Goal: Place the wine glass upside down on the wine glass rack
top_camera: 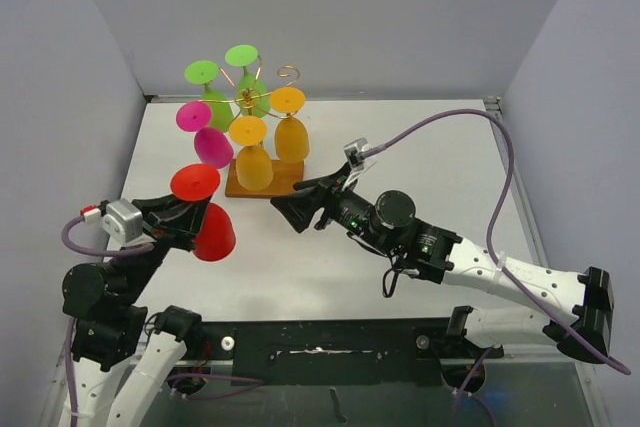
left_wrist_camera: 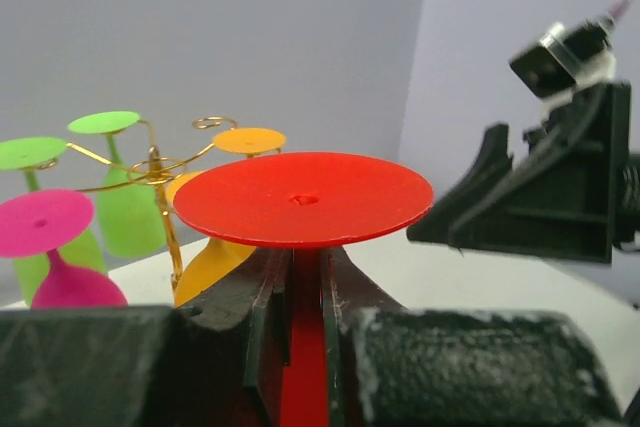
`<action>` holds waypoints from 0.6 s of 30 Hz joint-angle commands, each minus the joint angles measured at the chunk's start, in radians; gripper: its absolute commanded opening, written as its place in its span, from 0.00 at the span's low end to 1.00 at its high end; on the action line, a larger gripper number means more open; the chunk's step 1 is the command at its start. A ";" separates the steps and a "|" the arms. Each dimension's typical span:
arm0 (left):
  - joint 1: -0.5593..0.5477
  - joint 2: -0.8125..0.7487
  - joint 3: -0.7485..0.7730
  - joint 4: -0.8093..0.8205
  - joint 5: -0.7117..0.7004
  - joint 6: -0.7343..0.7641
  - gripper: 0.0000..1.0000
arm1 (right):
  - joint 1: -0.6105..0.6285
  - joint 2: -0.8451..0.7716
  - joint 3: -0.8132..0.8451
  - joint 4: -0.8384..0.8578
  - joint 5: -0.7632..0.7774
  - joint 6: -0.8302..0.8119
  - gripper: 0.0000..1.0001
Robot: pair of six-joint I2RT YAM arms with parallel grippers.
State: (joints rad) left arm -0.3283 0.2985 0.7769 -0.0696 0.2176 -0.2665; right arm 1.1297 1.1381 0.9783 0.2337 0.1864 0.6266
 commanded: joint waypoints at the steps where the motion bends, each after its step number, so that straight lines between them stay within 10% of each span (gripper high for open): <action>1: -0.002 0.026 0.011 0.083 0.277 0.142 0.00 | -0.033 -0.042 0.034 0.150 -0.076 0.088 0.70; 18: -0.002 0.037 -0.095 0.194 0.458 0.203 0.00 | -0.067 0.057 0.074 0.254 -0.267 0.280 0.69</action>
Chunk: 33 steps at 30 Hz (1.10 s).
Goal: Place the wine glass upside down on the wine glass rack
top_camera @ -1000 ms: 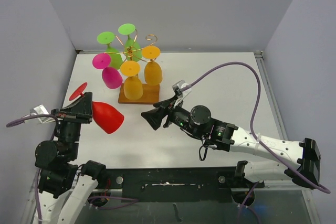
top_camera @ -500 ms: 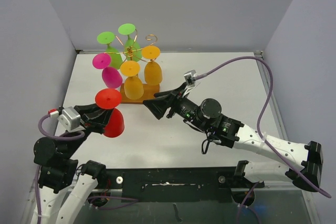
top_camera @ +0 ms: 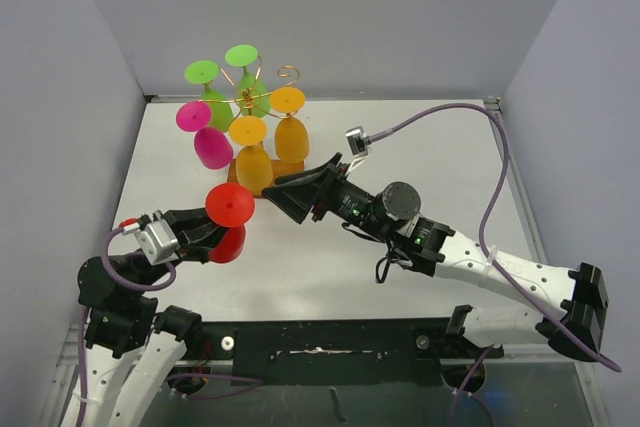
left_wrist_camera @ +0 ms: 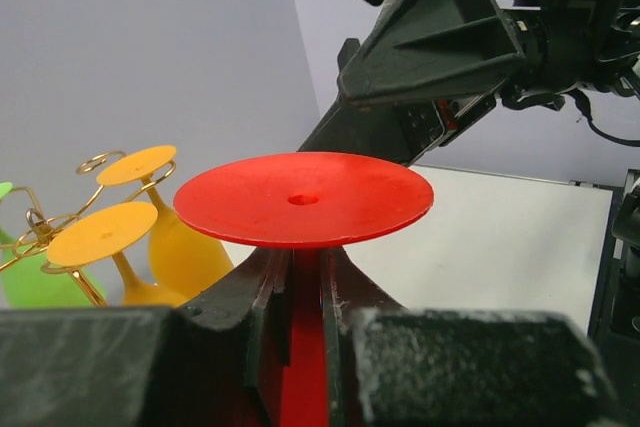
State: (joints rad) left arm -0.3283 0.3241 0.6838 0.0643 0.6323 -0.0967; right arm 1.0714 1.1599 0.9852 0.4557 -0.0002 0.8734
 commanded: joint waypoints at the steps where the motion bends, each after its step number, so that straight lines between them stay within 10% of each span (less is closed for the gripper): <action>1: -0.002 0.012 -0.005 0.060 0.042 0.034 0.00 | -0.008 0.045 0.076 0.022 -0.096 0.033 0.68; 27: -0.002 0.002 -0.053 0.054 -0.036 0.094 0.00 | -0.012 0.197 0.166 -0.011 -0.275 0.269 0.23; 33: -0.002 -0.009 -0.058 0.055 -0.062 0.069 0.11 | -0.020 0.188 0.139 0.011 -0.261 0.319 0.00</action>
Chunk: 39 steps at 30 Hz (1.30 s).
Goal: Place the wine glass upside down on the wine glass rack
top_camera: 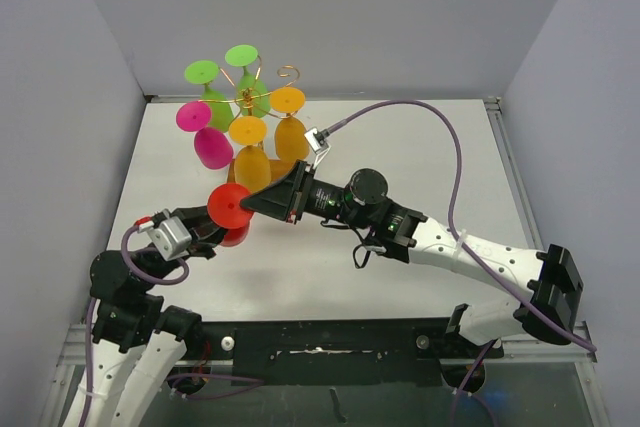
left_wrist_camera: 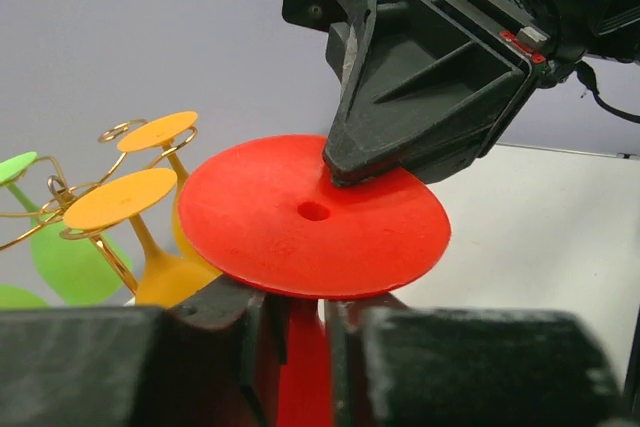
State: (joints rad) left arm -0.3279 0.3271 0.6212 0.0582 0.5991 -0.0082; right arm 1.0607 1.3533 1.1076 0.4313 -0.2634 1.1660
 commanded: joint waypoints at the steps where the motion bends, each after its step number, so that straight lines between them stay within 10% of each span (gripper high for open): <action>1: -0.002 -0.018 0.004 0.061 -0.049 -0.031 0.17 | -0.012 -0.010 0.012 0.030 0.001 0.036 0.00; 10: 0.000 -0.131 -0.025 -0.044 -0.215 -0.034 0.56 | -0.131 -0.133 -0.128 -0.135 -0.055 0.278 0.00; 26: -0.002 -0.008 0.146 -0.393 -0.632 -0.372 0.62 | -0.410 -0.369 -0.025 -0.777 0.217 0.137 0.00; 39: -0.002 -0.078 -0.013 -0.398 -0.762 -0.476 0.63 | -0.632 -0.066 0.361 -0.693 0.183 -0.143 0.00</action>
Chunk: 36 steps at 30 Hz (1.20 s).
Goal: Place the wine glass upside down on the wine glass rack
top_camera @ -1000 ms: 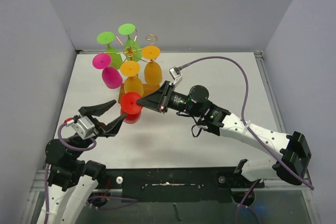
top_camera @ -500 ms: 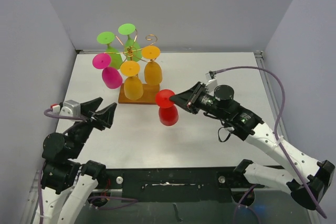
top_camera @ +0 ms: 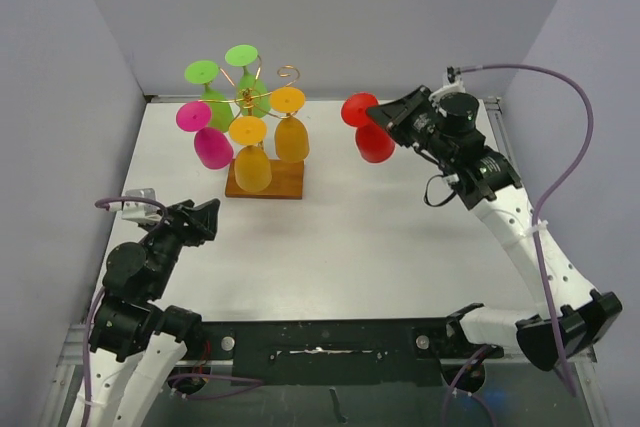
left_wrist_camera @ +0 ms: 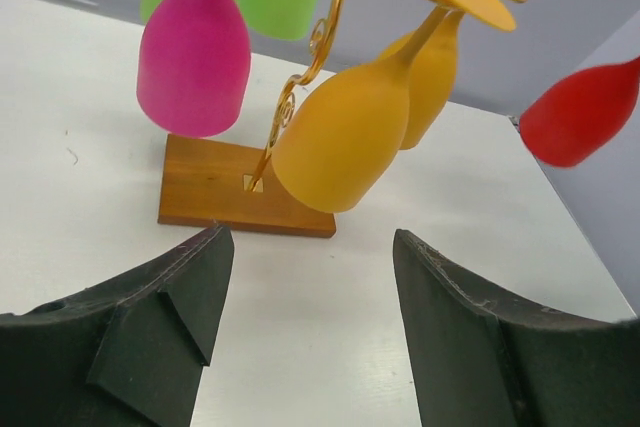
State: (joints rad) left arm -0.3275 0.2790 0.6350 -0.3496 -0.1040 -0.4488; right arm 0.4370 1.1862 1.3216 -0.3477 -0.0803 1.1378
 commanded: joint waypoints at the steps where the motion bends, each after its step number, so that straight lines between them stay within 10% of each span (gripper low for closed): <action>1: -0.002 -0.036 -0.037 0.008 -0.063 -0.036 0.63 | -0.010 0.140 0.190 0.087 0.001 -0.124 0.00; 36: -0.001 -0.087 -0.080 -0.011 -0.122 -0.062 0.63 | 0.097 0.828 0.847 0.489 -0.141 -0.129 0.00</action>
State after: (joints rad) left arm -0.3275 0.2031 0.5522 -0.3862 -0.2134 -0.4988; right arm 0.5137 2.0003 2.1025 0.0700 -0.1829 1.0237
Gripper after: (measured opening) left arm 0.630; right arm 0.039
